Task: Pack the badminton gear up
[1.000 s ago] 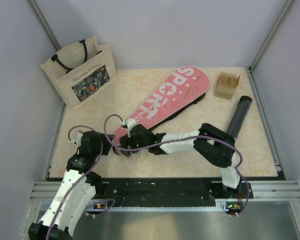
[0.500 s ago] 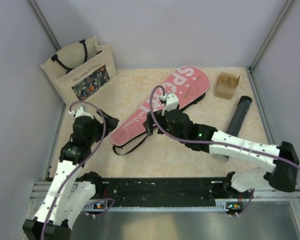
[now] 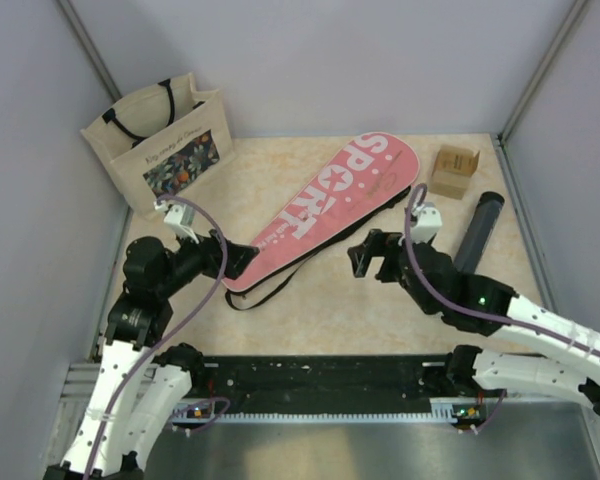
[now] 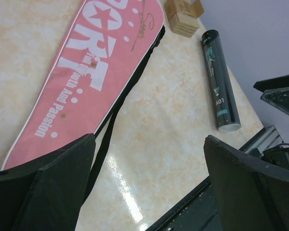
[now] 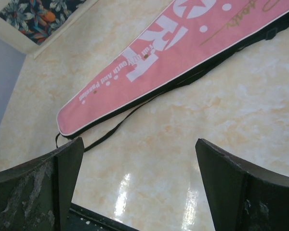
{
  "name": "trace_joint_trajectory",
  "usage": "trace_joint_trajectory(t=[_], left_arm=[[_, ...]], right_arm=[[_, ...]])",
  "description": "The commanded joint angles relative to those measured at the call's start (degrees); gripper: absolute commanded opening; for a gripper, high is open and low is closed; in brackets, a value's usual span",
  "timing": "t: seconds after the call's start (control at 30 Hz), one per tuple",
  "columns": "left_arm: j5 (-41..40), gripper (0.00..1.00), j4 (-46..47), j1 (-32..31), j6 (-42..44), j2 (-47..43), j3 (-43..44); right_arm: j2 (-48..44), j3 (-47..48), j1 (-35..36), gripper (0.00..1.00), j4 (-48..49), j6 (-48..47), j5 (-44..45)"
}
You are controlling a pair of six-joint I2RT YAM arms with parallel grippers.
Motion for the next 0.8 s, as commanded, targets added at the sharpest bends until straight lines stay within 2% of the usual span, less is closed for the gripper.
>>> trace_joint_trajectory(t=[0.0,0.3,0.77], left_arm=[[2.01,0.99,4.46,-0.07,4.05,-1.81,-1.04],[-3.18,0.99,4.64,-0.07,1.85,-3.47,-1.13],[-7.40,0.99,4.55,-0.07,2.55,-6.73,-2.36]], right_arm=[[-6.56,1.14,0.01,0.99,-4.80,0.25,5.23],[-14.39,-0.88,0.01,0.99,-5.51,-2.57,8.31],[-12.73,-1.24,0.01,0.99,-5.51,-2.04,7.34]])
